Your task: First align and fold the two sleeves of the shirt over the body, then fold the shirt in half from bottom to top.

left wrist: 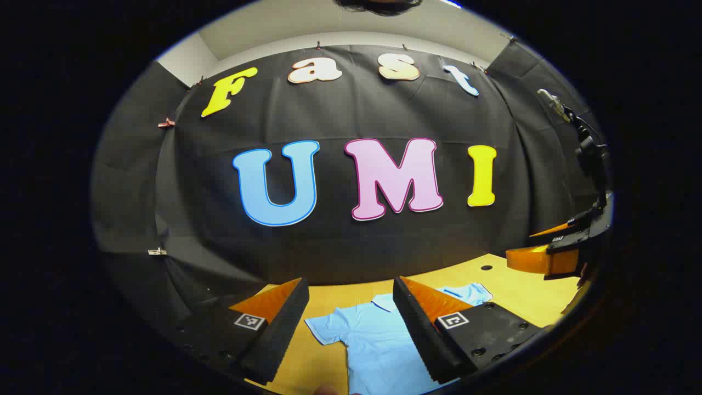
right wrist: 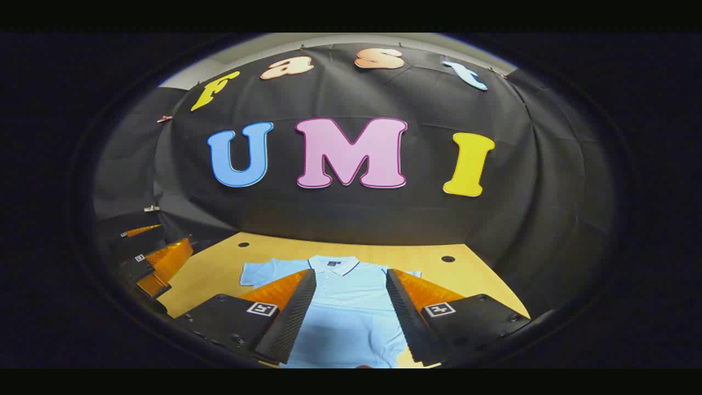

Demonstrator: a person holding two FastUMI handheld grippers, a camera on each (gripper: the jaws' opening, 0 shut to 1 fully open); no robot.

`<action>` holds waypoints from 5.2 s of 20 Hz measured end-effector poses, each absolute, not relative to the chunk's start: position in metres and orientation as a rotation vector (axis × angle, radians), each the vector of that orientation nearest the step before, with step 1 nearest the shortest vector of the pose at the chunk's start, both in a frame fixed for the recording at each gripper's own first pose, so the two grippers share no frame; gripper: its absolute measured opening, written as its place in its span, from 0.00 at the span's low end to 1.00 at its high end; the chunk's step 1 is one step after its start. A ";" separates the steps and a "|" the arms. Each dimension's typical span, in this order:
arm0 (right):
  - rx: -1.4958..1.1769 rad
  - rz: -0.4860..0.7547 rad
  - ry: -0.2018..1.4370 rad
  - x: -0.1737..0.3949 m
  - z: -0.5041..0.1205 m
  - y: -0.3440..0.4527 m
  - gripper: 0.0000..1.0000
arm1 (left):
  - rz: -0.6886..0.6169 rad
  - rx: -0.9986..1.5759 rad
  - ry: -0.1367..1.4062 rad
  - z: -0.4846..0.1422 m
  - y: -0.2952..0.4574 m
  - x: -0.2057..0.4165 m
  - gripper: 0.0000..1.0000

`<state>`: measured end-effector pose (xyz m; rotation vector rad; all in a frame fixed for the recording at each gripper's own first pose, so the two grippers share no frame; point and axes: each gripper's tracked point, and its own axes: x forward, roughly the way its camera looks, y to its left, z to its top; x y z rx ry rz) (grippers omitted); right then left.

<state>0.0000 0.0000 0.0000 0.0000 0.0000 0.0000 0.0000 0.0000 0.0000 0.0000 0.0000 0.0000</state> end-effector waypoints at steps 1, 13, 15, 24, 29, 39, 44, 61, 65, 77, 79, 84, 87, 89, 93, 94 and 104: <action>0.005 0.001 -0.004 0.001 0.001 0.001 0.81 | -0.002 -0.005 0.002 0.000 0.000 0.001 0.98; 0.015 0.002 0.012 0.007 -0.006 0.003 0.81 | -0.009 -0.007 0.041 -0.010 -0.002 0.005 0.98; 0.011 0.004 0.015 0.007 -0.008 0.003 0.81 | -0.010 -0.013 0.039 -0.010 -0.004 0.004 0.98; 0.000 -0.018 0.032 0.024 -0.013 -0.015 0.81 | -0.030 -0.009 0.063 -0.019 -0.019 0.013 0.98; -0.010 -0.026 0.047 0.045 -0.016 -0.026 0.81 | -0.044 -0.012 0.069 -0.021 -0.029 0.021 0.98; 0.094 -0.083 0.236 0.163 -0.075 -0.083 0.81 | -0.064 -0.010 0.124 -0.036 -0.044 0.046 0.98; 0.098 -0.134 0.360 0.212 -0.129 -0.120 0.81 | -0.082 -0.004 0.158 -0.046 -0.051 0.057 0.98; 0.172 -0.172 0.549 0.284 -0.226 -0.169 0.80 | -0.118 0.018 0.220 -0.067 -0.074 0.071 0.98; 0.147 -0.186 0.561 0.286 -0.229 -0.172 0.78 | -0.114 0.011 0.221 -0.067 -0.076 0.073 0.98; 0.127 -0.073 0.529 0.288 -0.203 -0.128 0.01 | -0.090 0.005 0.217 -0.070 -0.068 0.070 0.99; 0.098 -0.062 0.460 0.291 -0.175 -0.114 0.06 | -0.084 -0.002 0.219 -0.072 -0.064 0.070 0.98; -0.006 0.110 0.485 0.285 -0.175 -0.031 0.06 | -0.066 -0.007 0.216 -0.075 -0.053 0.063 0.99; -0.007 0.133 0.531 0.285 -0.193 -0.011 0.01 | -0.053 -0.016 0.220 -0.078 -0.044 0.062 0.99; 0.037 0.136 0.568 0.286 -0.208 -0.003 0.01 | -0.035 -0.025 0.233 -0.084 -0.035 0.064 0.98; 0.019 0.083 0.503 0.285 -0.188 -0.017 0.24 | -0.031 -0.026 0.239 -0.094 -0.025 0.077 0.99; 0.017 0.080 0.481 0.284 -0.180 -0.018 0.33 | -0.038 -0.036 0.245 -0.099 -0.024 0.084 0.98; 0.035 0.091 0.329 0.254 -0.118 -0.013 0.67 | 0.053 -0.193 0.467 -0.192 0.020 0.164 0.99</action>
